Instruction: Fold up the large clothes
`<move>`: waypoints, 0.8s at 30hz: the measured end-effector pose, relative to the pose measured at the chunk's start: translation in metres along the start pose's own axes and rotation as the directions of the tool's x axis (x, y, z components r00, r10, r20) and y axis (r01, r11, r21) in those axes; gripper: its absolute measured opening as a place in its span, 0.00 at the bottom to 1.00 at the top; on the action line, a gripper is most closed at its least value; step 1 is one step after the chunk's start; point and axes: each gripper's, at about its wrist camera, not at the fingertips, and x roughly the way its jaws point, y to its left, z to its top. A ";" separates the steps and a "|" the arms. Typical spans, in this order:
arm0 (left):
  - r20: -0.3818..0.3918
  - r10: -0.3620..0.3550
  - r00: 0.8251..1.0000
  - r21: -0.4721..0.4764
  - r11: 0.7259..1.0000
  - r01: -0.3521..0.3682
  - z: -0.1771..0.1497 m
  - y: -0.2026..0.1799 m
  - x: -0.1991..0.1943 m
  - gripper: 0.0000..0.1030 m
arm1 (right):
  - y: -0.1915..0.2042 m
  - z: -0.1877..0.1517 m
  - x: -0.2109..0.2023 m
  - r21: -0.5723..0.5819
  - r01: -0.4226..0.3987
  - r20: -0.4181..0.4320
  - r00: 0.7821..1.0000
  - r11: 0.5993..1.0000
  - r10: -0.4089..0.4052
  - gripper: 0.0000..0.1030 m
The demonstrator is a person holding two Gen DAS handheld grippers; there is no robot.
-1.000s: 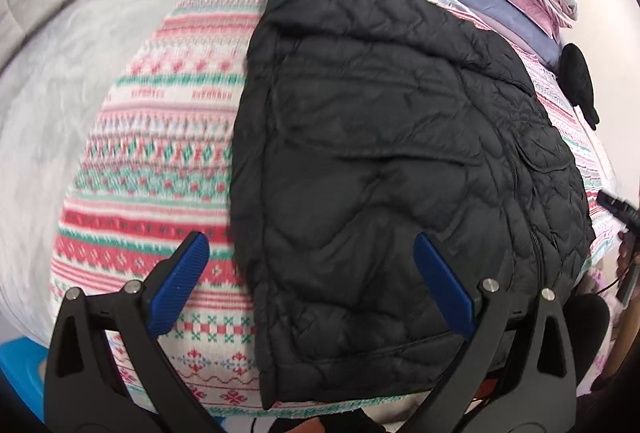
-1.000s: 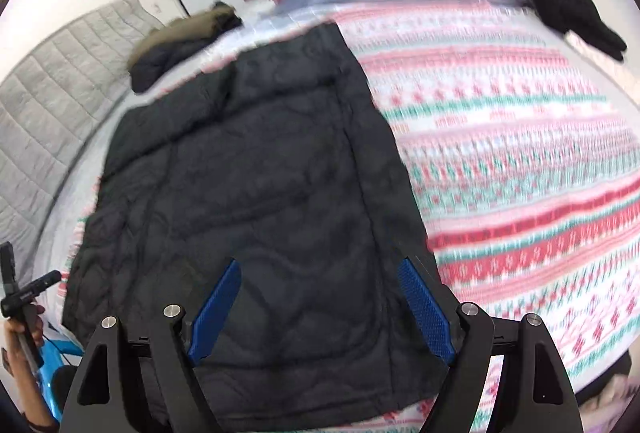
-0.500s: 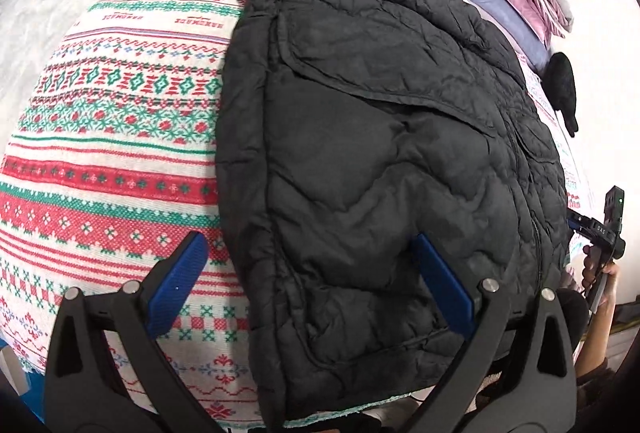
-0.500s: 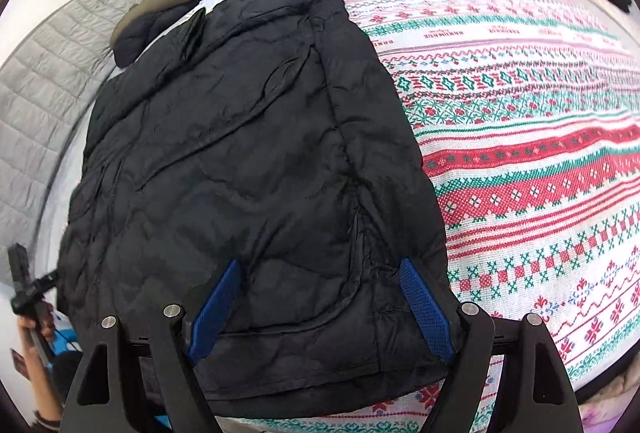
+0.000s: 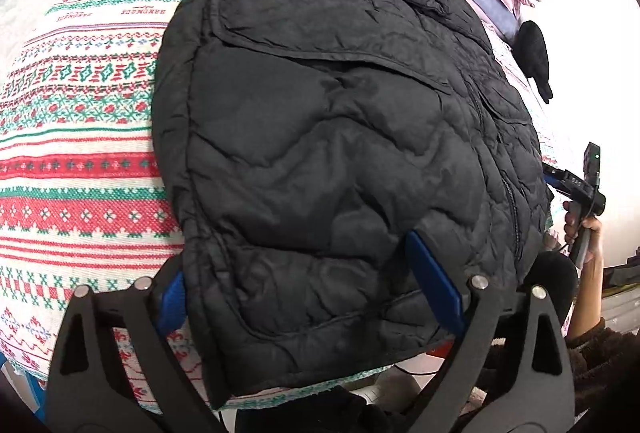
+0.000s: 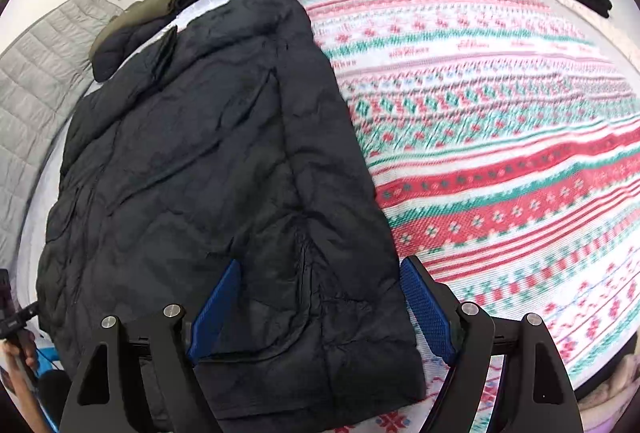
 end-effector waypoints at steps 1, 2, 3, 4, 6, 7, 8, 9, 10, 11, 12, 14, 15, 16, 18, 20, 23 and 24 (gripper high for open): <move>-0.001 -0.004 1.000 0.001 1.000 0.004 -0.001 0.000 0.000 0.88 | 0.002 -0.002 0.001 -0.003 0.001 0.012 1.000 1.000 -0.001 0.82; -0.004 -0.007 1.000 0.003 1.000 0.008 -0.002 0.000 0.000 0.85 | 0.003 -0.003 0.001 -0.007 0.000 0.018 1.000 1.000 0.000 0.82; -0.006 -0.010 1.000 0.005 1.000 0.010 -0.002 0.000 0.000 0.84 | 0.005 -0.003 0.002 -0.015 -0.003 0.015 1.000 1.000 0.003 0.82; -0.008 -0.010 1.000 0.010 1.000 0.011 -0.002 -0.001 0.000 0.81 | 0.007 -0.004 0.002 -0.022 -0.005 0.014 1.000 1.000 0.006 0.81; -0.010 -0.015 1.000 0.019 1.000 0.016 -0.003 -0.004 -0.001 0.74 | 0.010 -0.005 0.001 -0.031 -0.027 0.004 1.000 0.999 0.027 0.74; -0.010 -0.021 1.000 0.024 0.999 0.022 -0.003 -0.006 -0.001 0.68 | 0.012 -0.004 0.003 -0.037 -0.050 -0.004 0.999 0.998 0.050 0.69; -0.009 -0.022 1.000 0.027 0.999 0.022 -0.004 -0.007 -0.002 0.61 | 0.013 -0.004 0.003 -0.041 -0.070 -0.012 0.997 0.997 0.070 0.59; -0.007 -0.019 1.000 0.027 0.999 0.019 -0.003 -0.009 -0.002 0.57 | 0.014 -0.004 0.003 -0.042 -0.095 -0.021 0.995 0.995 0.094 0.48; -0.003 -0.016 1.000 0.028 0.999 0.016 -0.003 -0.010 -0.003 0.49 | 0.016 -0.005 0.004 -0.042 -0.121 -0.032 0.992 0.992 0.119 0.42; 0.001 -0.014 1.000 0.028 1.000 0.014 -0.003 -0.011 -0.003 0.44 | 0.019 -0.004 0.006 -0.045 -0.134 -0.039 0.990 0.990 0.132 0.33; 0.007 -0.012 1.000 0.025 1.000 0.012 -0.003 -0.012 -0.004 0.34 | 0.022 -0.004 0.006 -0.053 -0.139 -0.042 0.990 0.989 0.137 0.26; 0.036 -0.007 0.999 0.011 1.000 0.006 -0.003 -0.013 -0.010 0.19 | 0.027 -0.005 0.003 -0.069 -0.138 -0.031 0.990 0.988 0.136 0.17; 0.049 -0.010 0.999 0.005 1.000 0.009 -0.003 -0.013 -0.013 0.18 | 0.029 -0.005 0.000 -0.075 -0.139 -0.023 0.990 0.987 0.137 0.14; 0.076 -0.015 0.997 -0.002 1.000 0.015 -0.003 -0.015 -0.020 0.16 | 0.031 -0.005 -0.003 -0.081 -0.137 -0.011 0.991 0.987 0.136 0.14; 0.115 -0.020 0.993 0.004 1.000 0.020 -0.005 -0.020 -0.030 0.15 | 0.036 -0.005 -0.011 -0.096 -0.142 0.013 0.990 0.985 0.144 0.11; 0.169 -0.033 0.985 0.015 0.999 0.031 -0.008 -0.027 -0.046 0.13 | 0.040 -0.004 -0.022 -0.104 -0.159 0.040 0.986 0.982 0.163 0.11; 0.230 -0.064 0.971 0.039 0.998 0.057 -0.012 -0.039 -0.066 0.13 | 0.044 -0.002 -0.042 -0.107 -0.206 0.080 0.973 0.973 0.215 0.10; 0.245 -0.072 0.967 0.049 0.997 0.062 -0.013 -0.043 -0.073 0.13 | 0.046 -0.001 -0.049 -0.110 -0.223 0.091 0.968 0.969 0.233 0.10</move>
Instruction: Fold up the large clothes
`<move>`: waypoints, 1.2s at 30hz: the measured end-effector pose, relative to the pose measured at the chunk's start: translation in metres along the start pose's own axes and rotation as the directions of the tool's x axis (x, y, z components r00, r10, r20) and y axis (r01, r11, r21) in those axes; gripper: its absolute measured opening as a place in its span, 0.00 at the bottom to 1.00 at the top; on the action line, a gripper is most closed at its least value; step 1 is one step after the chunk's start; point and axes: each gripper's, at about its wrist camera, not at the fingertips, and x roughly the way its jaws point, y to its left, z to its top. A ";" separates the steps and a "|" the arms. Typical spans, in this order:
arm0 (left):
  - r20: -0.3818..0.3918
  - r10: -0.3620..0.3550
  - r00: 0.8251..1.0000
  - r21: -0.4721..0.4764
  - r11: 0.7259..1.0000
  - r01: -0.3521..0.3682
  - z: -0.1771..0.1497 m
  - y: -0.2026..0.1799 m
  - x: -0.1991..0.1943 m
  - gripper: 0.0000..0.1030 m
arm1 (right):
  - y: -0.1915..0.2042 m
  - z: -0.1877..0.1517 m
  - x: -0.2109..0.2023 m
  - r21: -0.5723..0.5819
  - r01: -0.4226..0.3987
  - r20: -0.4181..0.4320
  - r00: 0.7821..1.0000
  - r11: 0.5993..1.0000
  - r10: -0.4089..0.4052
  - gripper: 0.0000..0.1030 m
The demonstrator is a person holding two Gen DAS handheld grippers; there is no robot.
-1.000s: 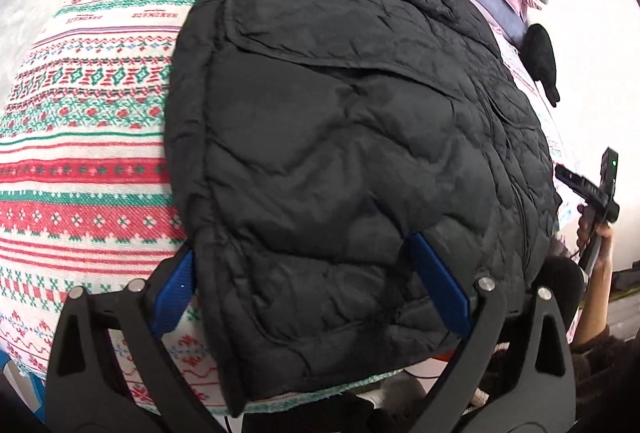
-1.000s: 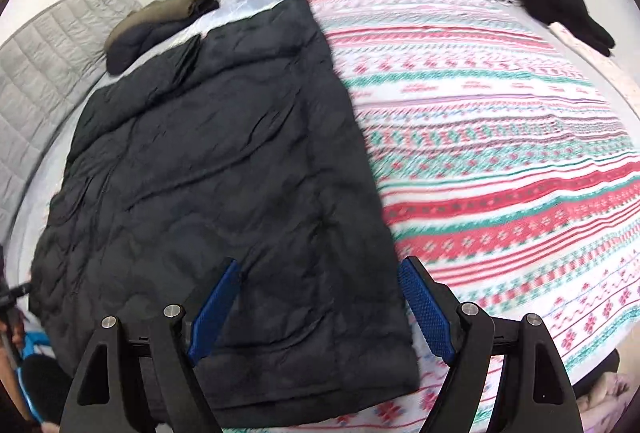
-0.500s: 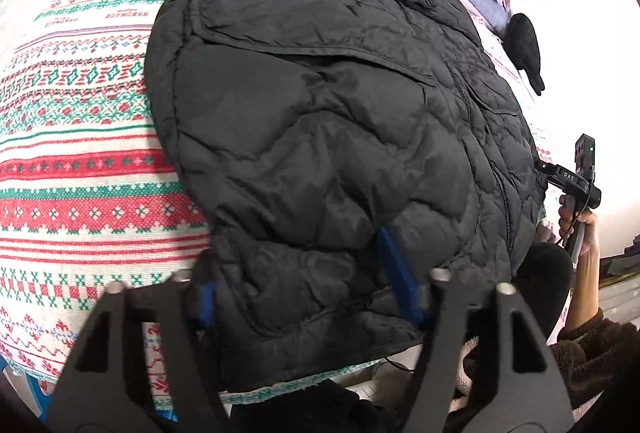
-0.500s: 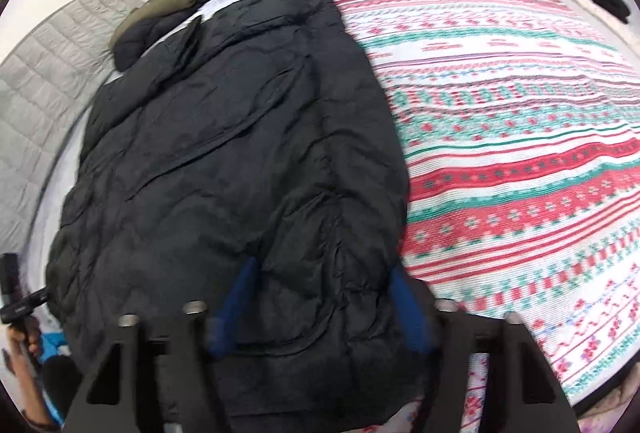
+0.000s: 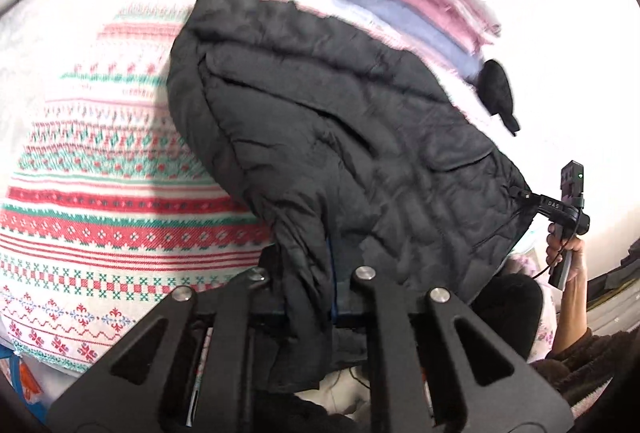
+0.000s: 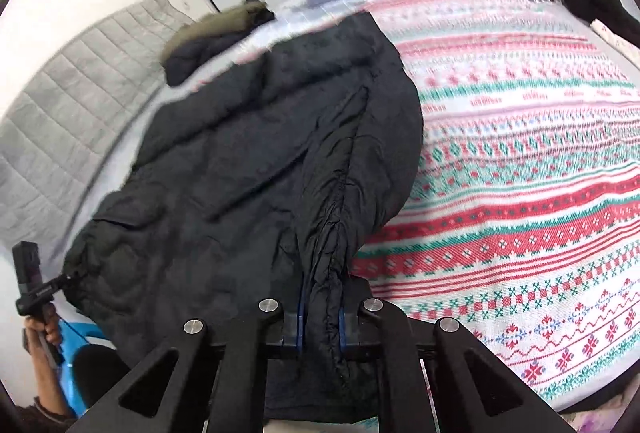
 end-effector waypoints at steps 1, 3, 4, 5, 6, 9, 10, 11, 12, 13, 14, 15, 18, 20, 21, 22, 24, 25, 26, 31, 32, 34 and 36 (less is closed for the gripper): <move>0.018 -0.011 1.000 0.010 1.000 0.011 0.000 -0.006 -0.007 0.12 | 0.004 0.001 -0.007 -0.004 -0.020 0.013 1.000 1.000 0.020 0.10; 0.048 -0.036 0.998 0.030 0.999 0.035 0.000 -0.015 -0.022 0.12 | 0.013 0.002 -0.024 -0.025 -0.050 0.038 0.998 0.998 0.051 0.10; 0.062 -0.052 0.997 0.041 0.998 0.050 -0.001 -0.019 -0.030 0.12 | 0.017 0.003 -0.033 -0.039 -0.064 0.051 0.997 0.997 0.066 0.10; 0.076 -0.074 0.994 0.053 0.996 0.070 0.000 -0.024 -0.039 0.12 | 0.019 0.003 -0.043 -0.051 -0.075 0.063 0.995 0.996 0.078 0.10; 0.089 -0.091 0.992 0.060 0.994 0.086 0.000 -0.027 -0.048 0.12 | 0.023 0.004 -0.051 -0.064 -0.082 0.075 0.993 0.995 0.087 0.10; 0.135 -0.126 0.983 0.086 0.990 0.116 0.003 -0.034 -0.071 0.12 | 0.034 0.012 -0.078 -0.087 -0.105 0.120 0.986 0.991 0.115 0.10; 0.154 -0.138 0.978 0.090 0.988 0.125 0.006 -0.035 -0.079 0.12 | 0.034 0.016 -0.085 -0.086 -0.108 0.131 0.984 0.990 0.119 0.10; 0.174 -0.150 0.973 0.089 0.987 0.136 0.010 -0.034 -0.085 0.12 | 0.033 0.020 -0.091 -0.082 -0.110 0.144 0.982 0.991 0.121 0.10; 0.195 -0.152 0.969 0.084 0.987 0.138 0.015 -0.030 -0.089 0.12 | 0.032 0.025 -0.095 -0.074 -0.110 0.157 0.980 0.991 0.121 0.10; 0.208 -0.145 0.967 0.078 0.988 0.131 0.018 -0.028 -0.090 0.12 | 0.032 0.031 -0.097 -0.064 -0.105 0.171 0.979 0.992 0.114 0.10; 0.225 -0.125 0.966 0.061 0.992 0.114 0.025 -0.024 -0.087 0.12 | 0.029 0.038 -0.096 -0.055 -0.095 0.181 0.978 0.994 0.104 0.10; 0.241 -0.107 0.965 0.030 0.994 0.103 0.032 -0.018 -0.083 0.12 | 0.026 0.047 -0.093 -0.038 -0.088 0.191 0.977 0.995 0.093 0.10; 0.272 -0.086 0.958 -0.067 0.992 0.107 0.057 0.003 -0.070 0.12 | 0.017 0.079 -0.075 0.013 -0.072 0.208 0.976 0.997 0.067 0.10; 0.290 -0.059 0.955 -0.134 0.986 0.102 0.081 0.021 -0.054 0.12 | 0.016 0.101 -0.057 0.034 -0.044 0.218 0.975 0.998 0.036 0.10; 0.296 -0.043 0.954 -0.163 0.982 0.095 0.089 0.027 -0.048 0.12 | 0.015 0.113 -0.046 0.048 -0.030 0.224 0.974 0.998 0.019 0.10; 0.294 -0.015 0.956 -0.193 0.978 0.075 0.104 0.035 -0.033 0.13 | 0.014 0.125 -0.033 0.065 -0.016 0.231 0.973 0.998 0.001 0.10; 0.292 0.040 0.955 -0.245 0.969 0.035 0.118 0.046 -0.014 0.13 | 0.011 0.149 -0.005 0.106 0.018 0.241 0.970 0.994 -0.044 0.10; 0.284 0.080 0.956 -0.274 0.962 0.001 0.130 0.052 0.003 0.13 | 0.009 0.156 0.006 0.127 0.030 0.237 0.970 0.991 -0.059 0.10; 0.278 0.108 0.955 -0.296 0.955 -0.022 0.135 0.057 0.015 0.13 | 0.008 0.165 0.021 0.150 0.039 0.227 0.971 0.988 -0.073 0.10; 0.203 0.210 0.956 -0.407 0.906 -0.113 0.148 0.088 0.078 0.14 | -0.006 0.183 0.099 0.197 0.142 0.144 0.975 0.970 -0.172 0.10; 0.168 0.244 0.955 -0.434 0.888 -0.151 0.147 0.097 0.096 0.16 | -0.009 0.181 0.111 0.192 0.160 0.129 0.974 0.968 -0.187 0.10; 0.134 0.264 0.955 -0.466 0.867 -0.174 0.140 0.106 0.117 0.19 | -0.018 0.174 0.141 0.188 0.179 0.103 0.974 0.966 -0.201 0.12; 0.124 0.278 0.953 -0.487 0.853 -0.186 0.133 0.111 0.133 0.21 | -0.029 0.163 0.159 0.208 0.171 0.092 0.977 0.963 -0.194 0.14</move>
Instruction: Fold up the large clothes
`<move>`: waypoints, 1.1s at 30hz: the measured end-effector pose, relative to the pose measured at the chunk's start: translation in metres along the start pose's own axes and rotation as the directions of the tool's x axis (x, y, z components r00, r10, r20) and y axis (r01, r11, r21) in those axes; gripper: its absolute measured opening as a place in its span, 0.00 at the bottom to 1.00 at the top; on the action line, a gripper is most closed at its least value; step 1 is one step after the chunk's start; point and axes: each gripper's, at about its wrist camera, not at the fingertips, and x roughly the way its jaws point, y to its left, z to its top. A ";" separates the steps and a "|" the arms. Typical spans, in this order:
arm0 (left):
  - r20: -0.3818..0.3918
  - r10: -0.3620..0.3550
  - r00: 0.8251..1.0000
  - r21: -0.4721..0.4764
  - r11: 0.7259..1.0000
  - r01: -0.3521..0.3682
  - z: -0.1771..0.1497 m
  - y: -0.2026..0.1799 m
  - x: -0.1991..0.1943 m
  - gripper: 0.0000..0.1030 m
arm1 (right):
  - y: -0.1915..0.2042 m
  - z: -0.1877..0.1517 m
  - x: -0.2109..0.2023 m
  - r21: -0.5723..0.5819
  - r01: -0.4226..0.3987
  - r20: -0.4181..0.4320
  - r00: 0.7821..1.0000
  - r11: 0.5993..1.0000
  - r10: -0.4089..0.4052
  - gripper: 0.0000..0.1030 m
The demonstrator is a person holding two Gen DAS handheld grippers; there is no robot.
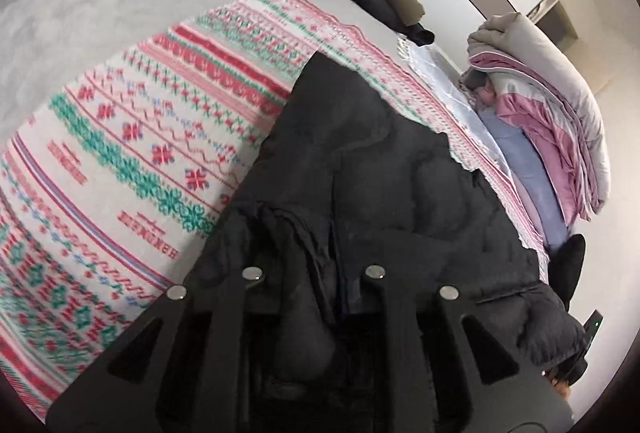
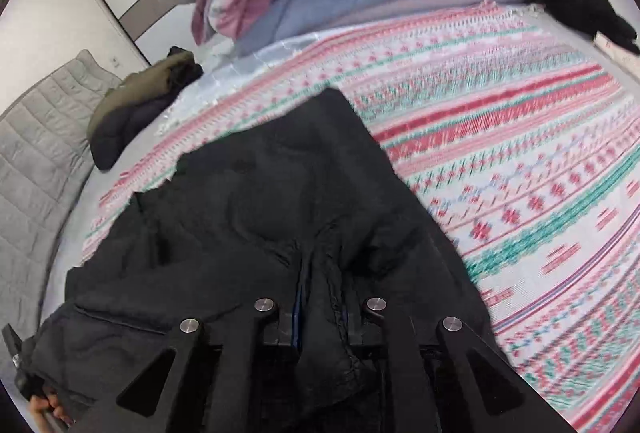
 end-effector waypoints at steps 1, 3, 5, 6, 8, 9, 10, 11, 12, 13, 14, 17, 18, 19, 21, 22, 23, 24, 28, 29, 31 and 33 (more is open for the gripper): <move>-0.007 0.009 1.000 0.001 1.000 -0.009 -0.001 -0.002 0.001 0.21 | -0.005 -0.003 0.007 0.020 -0.017 -0.012 1.000 1.000 0.017 0.14; -0.005 0.042 0.999 0.035 0.999 -0.042 0.001 -0.010 -0.004 0.22 | -0.011 0.000 0.005 0.062 -0.046 -0.019 0.999 0.997 0.047 0.18; -0.015 0.056 0.998 0.066 0.996 -0.055 0.005 -0.016 -0.015 0.36 | -0.014 0.003 -0.007 0.074 -0.054 -0.034 0.998 0.996 0.057 0.18; -0.021 0.030 0.999 0.068 0.997 -0.029 0.007 -0.017 -0.025 0.42 | -0.015 0.005 -0.014 0.074 -0.056 -0.042 0.997 0.996 0.059 0.19; -0.012 -0.026 1.000 0.059 0.998 0.027 0.010 -0.017 -0.042 0.65 | -0.016 0.009 -0.031 0.068 -0.060 -0.050 0.997 0.996 0.063 0.23; 0.000 -0.038 0.999 0.063 0.997 0.038 0.010 -0.017 -0.053 0.69 | -0.016 0.011 -0.042 0.059 -0.061 -0.045 0.997 0.996 0.064 0.28; 0.016 -0.036 0.999 0.077 0.996 0.035 0.012 -0.020 -0.063 0.73 | -0.013 0.011 -0.058 0.039 -0.064 -0.026 0.998 0.997 0.065 0.33; 0.030 -0.030 0.999 0.109 0.994 0.026 0.011 -0.023 -0.075 0.74 | -0.011 0.012 -0.073 0.014 -0.067 -0.007 0.998 0.998 0.067 0.48; 0.033 -0.027 0.999 0.142 0.990 0.022 0.011 -0.026 -0.082 0.74 | -0.007 0.012 -0.085 -0.011 -0.068 0.008 0.998 0.998 0.068 0.66; 0.015 -0.038 0.999 0.192 0.981 0.034 0.007 -0.028 -0.091 0.74 | -0.002 0.012 -0.099 -0.044 -0.071 0.028 0.997 0.996 0.072 0.72; -0.011 -0.053 0.999 0.221 0.974 0.054 0.005 -0.030 -0.094 0.74 | 0.003 0.010 -0.112 -0.082 -0.080 0.042 0.996 0.993 0.083 0.78; -0.124 -0.144 0.982 0.294 0.939 0.175 -0.009 -0.033 -0.101 0.74 | 0.019 -0.001 -0.129 -0.204 -0.148 -0.021 0.989 0.968 0.146 0.79; -0.160 -0.169 0.972 0.301 0.930 0.212 -0.014 -0.035 -0.098 0.74 | 0.024 -0.006 -0.128 -0.231 -0.167 -0.064 0.986 0.959 0.157 0.79; -0.220 -0.194 0.956 0.297 0.920 0.255 -0.020 -0.036 -0.092 0.74 | 0.027 -0.012 -0.123 -0.251 -0.177 -0.115 0.982 0.952 0.152 0.79; -0.309 -0.186 0.933 0.276 0.921 0.275 -0.029 -0.041 -0.076 0.74 | 0.030 -0.024 -0.107 -0.259 -0.184 -0.218 0.967 0.948 0.129 0.79; -0.344 -0.177 0.922 0.263 0.924 0.276 -0.033 -0.043 -0.067 0.74 | 0.031 -0.029 -0.095 -0.248 -0.184 -0.269 0.956 0.951 0.115 0.79; -0.370 -0.172 0.913 0.247 0.929 0.275 -0.037 -0.045 -0.057 0.74 | 0.030 -0.032 -0.086 -0.232 -0.187 -0.301 0.947 0.955 0.112 0.79; -0.379 -0.177 0.908 0.233 0.931 0.279 -0.039 -0.047 -0.052 0.74 | 0.027 -0.034 -0.078 -0.205 -0.196 -0.330 0.936 0.959 0.121 0.79; -0.336 -0.260 0.905 0.140 0.937 0.321 -0.042 -0.055 -0.034 0.70 | 0.023 -0.034 -0.053 -0.059 -0.307 -0.357 0.895 0.950 0.267 0.74; -0.318 -0.261 0.911 0.133 0.940 0.316 -0.042 -0.058 -0.033 0.62 | 0.023 -0.033 -0.050 -0.035 -0.316 -0.339 0.896 0.948 0.286 0.59; -0.261 -0.273 0.926 0.147 0.937 0.317 -0.040 -0.067 -0.034 0.53 | 0.028 -0.028 -0.044 -0.009 -0.329 -0.282 0.907 0.944 0.313 0.38; -0.195 -0.321 0.927 0.152 0.924 0.352 -0.037 -0.073 -0.038 0.52 | 0.036 -0.022 -0.047 -0.013 -0.382 -0.199 0.907 0.924 0.372 0.37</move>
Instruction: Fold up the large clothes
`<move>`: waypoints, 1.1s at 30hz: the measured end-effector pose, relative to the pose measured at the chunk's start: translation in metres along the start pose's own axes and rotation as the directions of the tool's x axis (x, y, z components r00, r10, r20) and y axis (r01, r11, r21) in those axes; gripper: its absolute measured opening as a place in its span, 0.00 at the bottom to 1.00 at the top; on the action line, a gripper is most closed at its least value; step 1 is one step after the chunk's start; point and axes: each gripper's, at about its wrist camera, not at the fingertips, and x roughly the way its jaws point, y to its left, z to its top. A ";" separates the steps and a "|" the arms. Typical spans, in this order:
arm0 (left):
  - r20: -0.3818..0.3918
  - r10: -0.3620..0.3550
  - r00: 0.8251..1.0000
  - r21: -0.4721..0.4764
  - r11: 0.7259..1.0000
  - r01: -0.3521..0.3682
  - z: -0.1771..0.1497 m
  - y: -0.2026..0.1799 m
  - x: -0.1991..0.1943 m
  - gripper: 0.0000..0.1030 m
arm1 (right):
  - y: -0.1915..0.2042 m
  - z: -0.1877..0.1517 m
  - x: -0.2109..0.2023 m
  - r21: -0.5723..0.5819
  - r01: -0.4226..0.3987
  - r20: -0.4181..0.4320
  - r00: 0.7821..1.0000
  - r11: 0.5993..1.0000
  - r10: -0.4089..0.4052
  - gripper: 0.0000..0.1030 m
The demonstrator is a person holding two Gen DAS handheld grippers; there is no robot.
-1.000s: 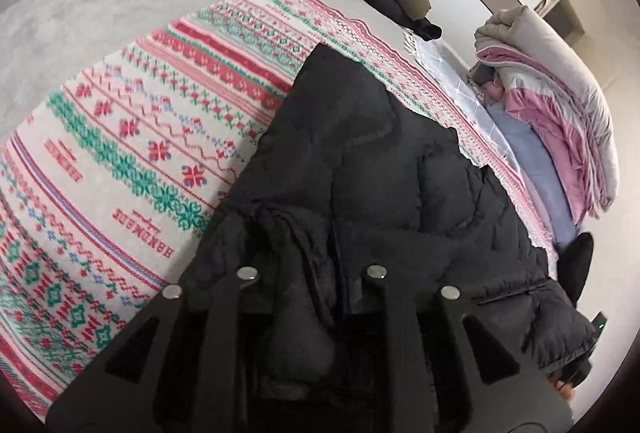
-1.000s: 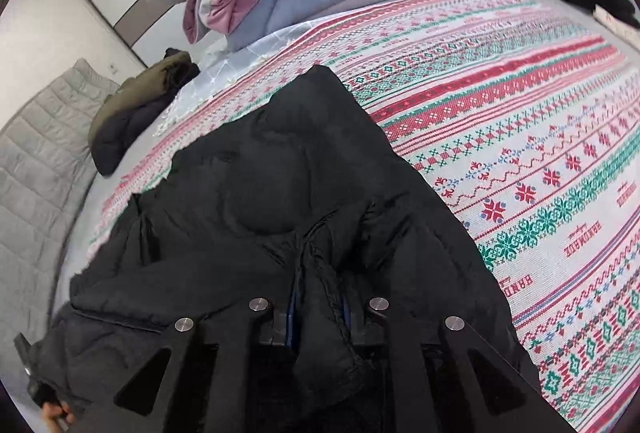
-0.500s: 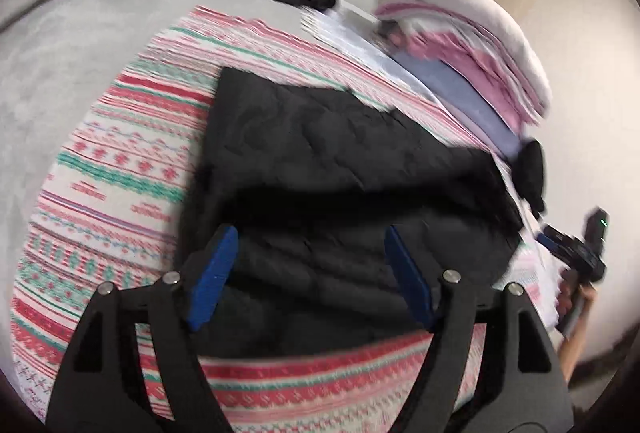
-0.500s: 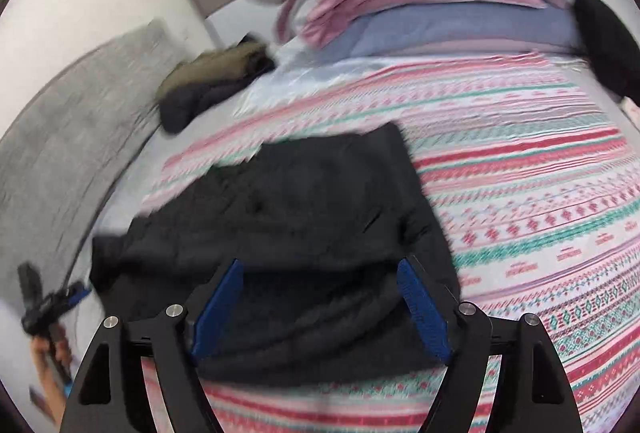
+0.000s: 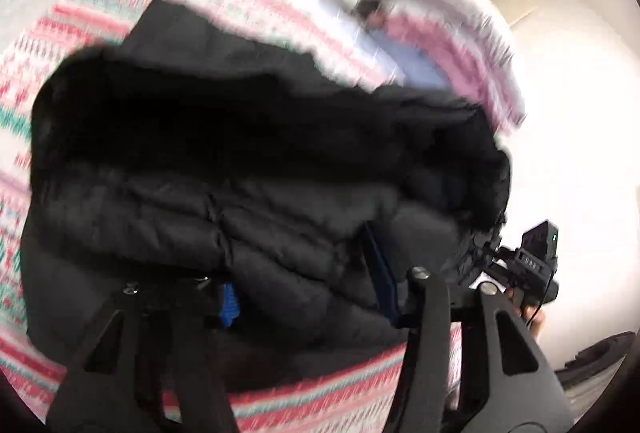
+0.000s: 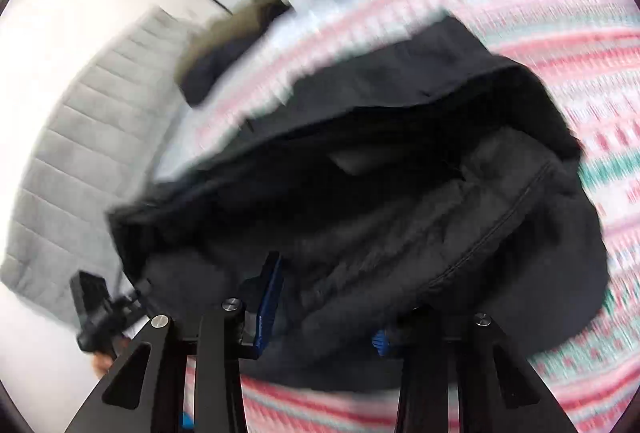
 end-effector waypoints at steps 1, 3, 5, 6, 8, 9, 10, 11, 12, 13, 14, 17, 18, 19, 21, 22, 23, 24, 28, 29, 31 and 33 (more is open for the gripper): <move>0.065 -0.052 0.997 0.012 0.999 0.051 0.005 -0.004 -0.002 0.52 | 0.004 0.004 -0.001 -0.007 -0.034 0.041 0.999 0.999 0.035 0.37; 0.163 -0.122 0.979 0.012 0.992 0.122 0.015 -0.005 -0.006 0.55 | 0.012 0.012 -0.007 -0.018 -0.088 0.124 0.988 0.996 0.090 0.38; 0.238 -0.160 0.958 -0.025 0.985 0.170 0.025 -0.003 -0.008 0.62 | 0.015 0.020 -0.013 0.002 -0.144 0.192 0.971 0.990 0.141 0.39; 0.266 -0.171 0.949 -0.044 0.981 0.189 0.028 -0.001 -0.010 0.62 | 0.016 0.023 -0.016 0.014 -0.165 0.219 0.963 0.986 0.158 0.41; 0.319 -0.169 0.933 -0.069 0.977 0.200 0.032 0.000 -0.018 0.66 | 0.012 0.028 -0.026 0.032 -0.192 0.289 0.941 0.981 0.174 0.49; 0.339 -0.138 0.931 -0.067 0.983 0.170 0.033 -0.002 -0.024 0.67 | 0.009 0.028 -0.031 0.040 -0.193 0.319 0.932 0.980 0.171 0.58; 0.351 -0.114 0.930 -0.055 0.988 0.142 0.034 -0.005 -0.027 0.70 | 0.006 0.027 -0.037 0.051 -0.185 0.346 0.925 0.981 0.157 0.61; 0.367 -0.084 0.927 -0.028 0.994 0.101 0.034 -0.010 -0.035 0.73 | 0.003 0.029 -0.043 0.058 -0.178 0.363 0.920 0.982 0.145 0.65; 0.384 -0.061 0.921 0.005 0.998 0.063 0.034 -0.015 -0.043 0.75 | -0.001 0.028 -0.049 0.062 -0.175 0.381 0.914 0.983 0.139 0.67; 0.396 -0.044 0.917 0.028 0.999 0.036 0.035 -0.019 -0.047 0.78 | -0.006 0.029 -0.057 0.068 -0.175 0.398 0.907 0.982 0.134 0.67; 0.413 -0.016 0.911 0.061 0.998 -0.010 0.033 -0.022 -0.056 0.79 | -0.010 0.028 -0.062 0.075 -0.168 0.407 0.905 0.983 0.124 0.68; 0.440 0.080 0.894 0.131 0.980 -0.152 0.032 -0.021 -0.071 0.81 | -0.020 0.027 -0.076 0.079 -0.083 0.418 0.908 0.993 0.043 0.68; 0.437 0.128 0.890 0.141 0.968 -0.208 0.031 -0.016 -0.075 0.81 | -0.022 0.026 -0.079 0.076 -0.025 0.413 0.911 0.997 -0.009 0.68; 0.429 0.210 0.879 0.147 0.943 -0.297 0.030 -0.013 -0.077 0.81 | -0.024 0.026 -0.079 0.075 0.058 0.401 0.912 0.995 -0.083 0.68; 0.411 0.309 0.858 0.161 0.901 -0.402 0.029 -0.002 -0.077 0.81 | -0.024 0.022 -0.077 0.069 0.216 0.368 0.902 0.974 -0.226 0.68; 0.395 0.344 0.852 0.175 0.882 -0.437 0.028 0.004 -0.074 0.81 | -0.027 0.020 -0.077 0.055 0.284 0.347 0.893 0.957 -0.285 0.68; 0.369 0.368 0.854 0.192 0.868 -0.457 0.028 0.010 -0.070 0.81 | -0.027 0.018 -0.075 0.037 0.318 0.332 0.890 0.947 -0.312 0.68; 0.338 0.380 0.861 0.211 0.861 -0.463 0.028 0.015 -0.065 0.81 | -0.025 0.017 -0.070 0.004 0.344 0.307 0.893 0.939 -0.329 0.68; 0.234 0.366 0.901 0.266 0.867 -0.421 0.035 0.030 -0.048 0.81 | -0.021 0.023 -0.049 -0.126 0.338 0.230 0.925 0.933 -0.304 0.68; 0.215 0.362 0.907 0.262 0.874 -0.410 0.043 0.036 -0.044 0.81 | -0.022 0.025 -0.046 -0.149 0.322 0.217 0.933 0.935 -0.287 0.68; 0.191 0.346 0.919 0.258 0.885 -0.387 0.049 0.042 -0.040 0.81 | -0.026 0.037 -0.044 -0.178 0.289 0.210 0.945 0.941 -0.251 0.68; 0.175 0.281 0.944 0.282 0.904 -0.322 0.056 0.044 -0.040 0.81 | -0.033 0.053 -0.044 -0.202 0.261 0.205 0.954 0.944 -0.220 0.68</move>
